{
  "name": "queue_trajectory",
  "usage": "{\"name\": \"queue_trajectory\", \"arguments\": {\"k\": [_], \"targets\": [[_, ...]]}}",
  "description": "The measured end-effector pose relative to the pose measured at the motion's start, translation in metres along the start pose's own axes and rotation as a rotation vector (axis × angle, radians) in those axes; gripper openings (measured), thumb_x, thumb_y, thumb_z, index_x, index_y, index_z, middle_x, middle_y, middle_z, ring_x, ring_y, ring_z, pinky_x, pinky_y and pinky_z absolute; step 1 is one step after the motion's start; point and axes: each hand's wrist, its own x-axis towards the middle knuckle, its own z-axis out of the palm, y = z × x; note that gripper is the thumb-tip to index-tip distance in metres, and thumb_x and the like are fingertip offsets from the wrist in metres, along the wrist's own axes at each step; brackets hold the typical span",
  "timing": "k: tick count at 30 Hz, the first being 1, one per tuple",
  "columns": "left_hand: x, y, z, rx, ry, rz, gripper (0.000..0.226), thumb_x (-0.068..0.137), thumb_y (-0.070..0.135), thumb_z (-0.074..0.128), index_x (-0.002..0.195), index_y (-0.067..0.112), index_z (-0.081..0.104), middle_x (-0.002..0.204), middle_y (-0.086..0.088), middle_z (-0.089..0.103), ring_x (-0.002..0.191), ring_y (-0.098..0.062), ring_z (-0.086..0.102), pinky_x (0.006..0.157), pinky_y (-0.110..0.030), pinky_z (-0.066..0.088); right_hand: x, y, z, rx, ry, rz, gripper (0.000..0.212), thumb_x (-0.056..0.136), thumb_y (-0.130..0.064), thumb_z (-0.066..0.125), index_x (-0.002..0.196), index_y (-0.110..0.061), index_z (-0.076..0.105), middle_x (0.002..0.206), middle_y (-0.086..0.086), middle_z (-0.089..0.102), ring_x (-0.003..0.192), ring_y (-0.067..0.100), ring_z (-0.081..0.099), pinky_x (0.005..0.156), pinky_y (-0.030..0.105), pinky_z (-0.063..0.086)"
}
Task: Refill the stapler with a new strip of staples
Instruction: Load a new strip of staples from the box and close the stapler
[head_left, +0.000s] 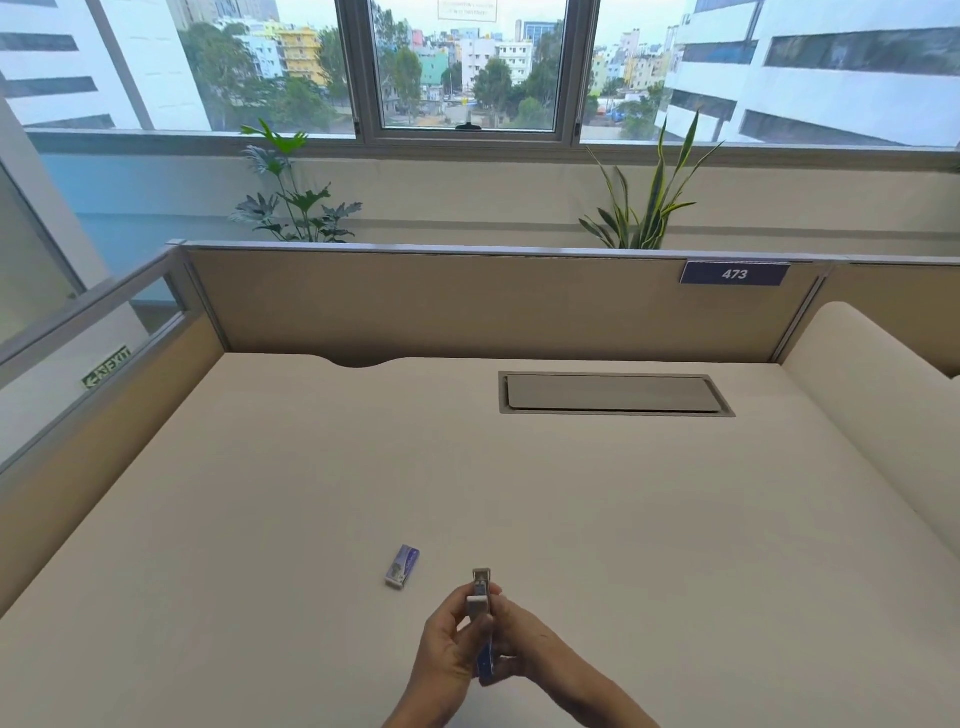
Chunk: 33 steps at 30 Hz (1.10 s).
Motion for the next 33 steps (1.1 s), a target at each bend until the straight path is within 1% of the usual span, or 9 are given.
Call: {"name": "queue_trajectory", "arguments": {"k": [4, 8, 12, 18, 22, 25, 27, 31, 33], "targets": [[-0.001, 0.001, -0.001, -0.015, 0.032, 0.005, 0.099, 0.033, 0.078, 0.079, 0.104, 0.010, 0.065, 0.086, -0.006, 0.074, 0.075, -0.021, 0.072, 0.061, -0.033, 0.058, -0.002, 0.003, -0.005, 0.061, -0.098, -0.087, 0.042, 0.099, -0.033, 0.056, 0.140, -0.024, 0.049, 0.128, 0.004, 0.063, 0.114, 0.017, 0.063, 0.100, 0.038, 0.053], [-0.002, 0.004, -0.001, -0.065, 0.041, 0.028, 0.111, 0.028, 0.079, 0.079, 0.103, -0.002, 0.062, 0.078, -0.011, 0.071, 0.069, -0.022, 0.070, 0.053, -0.028, 0.055, -0.001, 0.005, -0.005, 0.003, -0.121, -0.175, 0.055, 0.095, -0.008, 0.061, 0.145, -0.019, 0.043, 0.121, 0.008, 0.061, 0.105, 0.016, 0.062, 0.094, 0.032, 0.050], [-0.003, 0.008, 0.001, -0.107, 0.034, 0.011, 0.117, 0.020, 0.084, 0.074, 0.100, -0.001, 0.063, 0.068, -0.009, 0.071, 0.055, -0.017, 0.067, 0.040, -0.021, 0.047, 0.002, 0.008, 0.000, -0.040, -0.019, -0.199, 0.047, 0.092, -0.011, 0.065, 0.137, -0.017, 0.055, 0.105, 0.006, 0.066, 0.090, 0.018, 0.063, 0.084, 0.031, 0.051], [0.000, 0.011, -0.003, -0.114, 0.021, -0.001, 0.124, 0.024, 0.092, 0.063, 0.104, -0.002, 0.061, 0.064, -0.006, 0.065, 0.048, -0.014, 0.057, 0.040, -0.018, 0.035, 0.004, 0.009, 0.010, -0.196, 0.117, -0.259, 0.028, 0.088, -0.025, 0.064, 0.115, -0.024, 0.067, 0.080, 0.000, 0.069, 0.073, 0.015, 0.063, 0.077, 0.030, 0.054], [0.002, 0.014, -0.002, -0.110, 0.035, -0.010, 0.112, 0.032, 0.094, 0.059, 0.096, 0.003, 0.063, 0.064, -0.008, 0.062, 0.048, -0.016, 0.053, 0.038, -0.018, 0.030, 0.003, 0.007, 0.014, -0.232, 0.147, -0.273, 0.030, 0.088, -0.025, 0.061, 0.117, -0.019, 0.066, 0.078, 0.000, 0.073, 0.068, 0.009, 0.066, 0.072, 0.021, 0.053], [0.003, 0.015, -0.001, -0.163, 0.048, -0.039, 0.088, 0.050, 0.086, 0.058, 0.086, 0.006, 0.061, 0.065, -0.008, 0.063, 0.043, -0.016, 0.052, 0.035, -0.017, 0.029, 0.005, 0.008, 0.016, -0.263, 0.189, -0.270, 0.027, 0.086, -0.026, 0.060, 0.108, -0.012, 0.068, 0.084, 0.008, 0.075, 0.068, 0.013, 0.070, 0.072, 0.028, 0.059], [0.003, 0.015, 0.000, -0.205, 0.046, -0.047, 0.085, 0.046, 0.086, 0.064, 0.080, 0.008, 0.060, 0.065, -0.008, 0.063, 0.041, -0.017, 0.051, 0.035, -0.015, 0.029, 0.006, 0.011, 0.018, -0.272, 0.215, -0.269, 0.029, 0.084, -0.030, 0.059, 0.103, -0.010, 0.068, 0.076, 0.005, 0.073, 0.066, 0.014, 0.071, 0.071, 0.032, 0.060], [0.003, 0.013, 0.000, -0.230, 0.057, -0.038, 0.097, 0.028, 0.088, 0.069, 0.082, 0.008, 0.064, 0.069, -0.011, 0.066, 0.049, -0.020, 0.055, 0.045, -0.020, 0.030, 0.008, 0.012, 0.019, -0.267, 0.235, -0.316, 0.016, 0.083, -0.029, 0.061, 0.096, -0.026, 0.069, 0.082, 0.011, 0.074, 0.062, 0.012, 0.065, 0.069, 0.032, 0.060], [0.003, 0.013, -0.001, -0.218, 0.045, -0.032, 0.102, 0.029, 0.089, 0.067, 0.090, 0.008, 0.064, 0.077, -0.010, 0.070, 0.058, -0.023, 0.061, 0.055, -0.025, 0.033, 0.008, 0.011, 0.019, -0.239, 0.233, -0.332, 0.024, 0.084, -0.027, 0.062, 0.104, -0.038, 0.068, 0.091, 0.008, 0.074, 0.064, 0.012, 0.064, 0.069, 0.027, 0.057]]}}
